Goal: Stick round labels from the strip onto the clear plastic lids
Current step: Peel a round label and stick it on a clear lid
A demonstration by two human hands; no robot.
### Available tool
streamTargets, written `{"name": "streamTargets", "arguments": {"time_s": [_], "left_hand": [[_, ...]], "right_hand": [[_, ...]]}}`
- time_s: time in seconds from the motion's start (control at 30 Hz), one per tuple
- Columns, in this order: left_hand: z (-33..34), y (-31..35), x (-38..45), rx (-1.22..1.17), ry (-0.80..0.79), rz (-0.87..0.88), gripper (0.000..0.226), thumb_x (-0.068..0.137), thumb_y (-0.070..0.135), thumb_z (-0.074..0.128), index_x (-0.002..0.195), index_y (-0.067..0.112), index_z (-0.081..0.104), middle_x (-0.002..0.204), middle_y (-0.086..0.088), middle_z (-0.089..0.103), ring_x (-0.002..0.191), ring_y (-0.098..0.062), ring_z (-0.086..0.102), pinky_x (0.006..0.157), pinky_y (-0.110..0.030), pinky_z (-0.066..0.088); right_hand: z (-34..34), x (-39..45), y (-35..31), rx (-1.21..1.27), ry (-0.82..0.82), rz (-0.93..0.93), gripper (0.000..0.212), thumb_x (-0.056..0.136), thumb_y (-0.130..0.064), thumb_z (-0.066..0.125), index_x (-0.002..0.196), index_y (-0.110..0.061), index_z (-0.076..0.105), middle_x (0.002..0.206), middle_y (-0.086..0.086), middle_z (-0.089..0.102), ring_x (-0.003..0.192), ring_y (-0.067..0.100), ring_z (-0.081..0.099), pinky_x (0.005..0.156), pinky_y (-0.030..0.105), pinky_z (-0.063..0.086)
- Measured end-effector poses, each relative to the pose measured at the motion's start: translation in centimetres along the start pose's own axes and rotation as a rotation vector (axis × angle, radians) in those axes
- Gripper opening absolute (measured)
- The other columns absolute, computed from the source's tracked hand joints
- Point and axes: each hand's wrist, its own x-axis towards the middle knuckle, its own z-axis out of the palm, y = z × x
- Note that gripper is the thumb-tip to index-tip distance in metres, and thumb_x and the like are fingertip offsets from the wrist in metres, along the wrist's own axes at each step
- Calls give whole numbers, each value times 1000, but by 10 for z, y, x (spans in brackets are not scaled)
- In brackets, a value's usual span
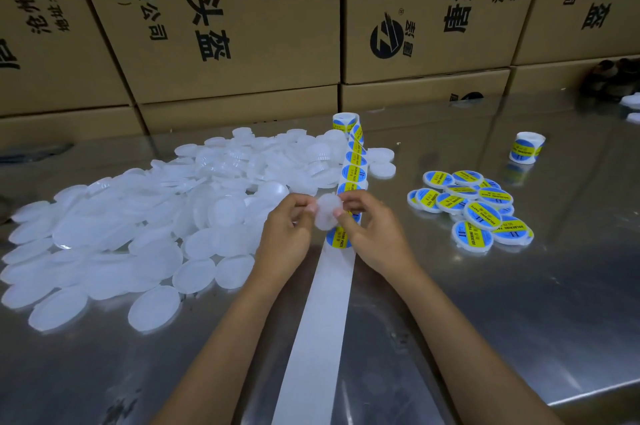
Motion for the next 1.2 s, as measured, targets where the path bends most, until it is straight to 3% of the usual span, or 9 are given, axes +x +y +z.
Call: {"name": "streamTargets", "arguments": {"time_s": [0.07,0.13,0.27,0.37,0.5,0.63,0.8,0.97,1.2], "left_hand": [[0,2,1,-193,-25,-151,13,101,17,57,99,20,69,98,4,73,93,-13,69,82,-21,55],[-1,4,0,-353,-79,-255,15,101,19,58,103,15,73,99,-6,76,90,-22,72,80,-34,58],[-2,2,0,-471,-131,-303,20,101,16,58,109,5,72,107,-16,74,85,-23,71,68,-31,56],[-5,-1,2,-551,-94,-336,20,100,12,58,111,-1,69,105,-17,74,85,-24,74,65,-29,58],[-10,-4,5,-644,-41,-359,24,98,10,62,118,-2,66,111,-14,75,95,-26,75,79,-33,63],[-10,-5,7,-672,-38,-373,26,97,7,61,121,-3,64,115,-15,74,99,-26,74,88,-35,61],[-11,-4,8,-765,-48,-410,30,98,8,59,127,-3,61,123,-14,70,109,-28,71,97,-38,56],[-12,-3,7,-809,-69,-412,14,100,14,58,109,8,68,110,-9,76,101,-23,74,85,-30,61],[-9,-1,9,-809,-29,-382,15,102,13,56,112,9,66,102,-4,78,100,-23,74,80,-30,62]], "right_hand": [[-1,1,0,42,13,28,15,89,-17,70,103,-20,66,95,2,67,90,14,61,85,32,51],[-1,1,0,54,19,19,14,87,-17,72,98,-20,65,86,0,62,81,14,58,80,35,52],[-1,1,-1,80,19,-1,13,88,-17,72,99,-21,67,80,-6,59,76,12,54,78,36,50],[-2,1,-2,98,43,-3,14,91,-12,66,104,-17,68,86,-4,66,84,16,59,82,37,52],[-11,1,7,-217,-94,28,35,89,-17,63,123,-22,60,111,-10,62,114,14,50,101,33,37],[-13,-3,13,-453,-257,24,42,88,-35,66,127,-30,53,127,-14,53,125,11,41,94,27,20],[-20,-1,12,-406,-304,33,47,84,-35,72,128,-31,54,116,-21,48,123,9,39,94,25,19],[-23,-1,8,-362,-317,34,44,82,-29,75,122,-34,59,117,-17,59,117,9,42,105,32,26],[-22,-1,3,-325,-310,7,29,79,-20,75,101,-33,60,104,-13,63,110,13,53,104,36,32]]}}
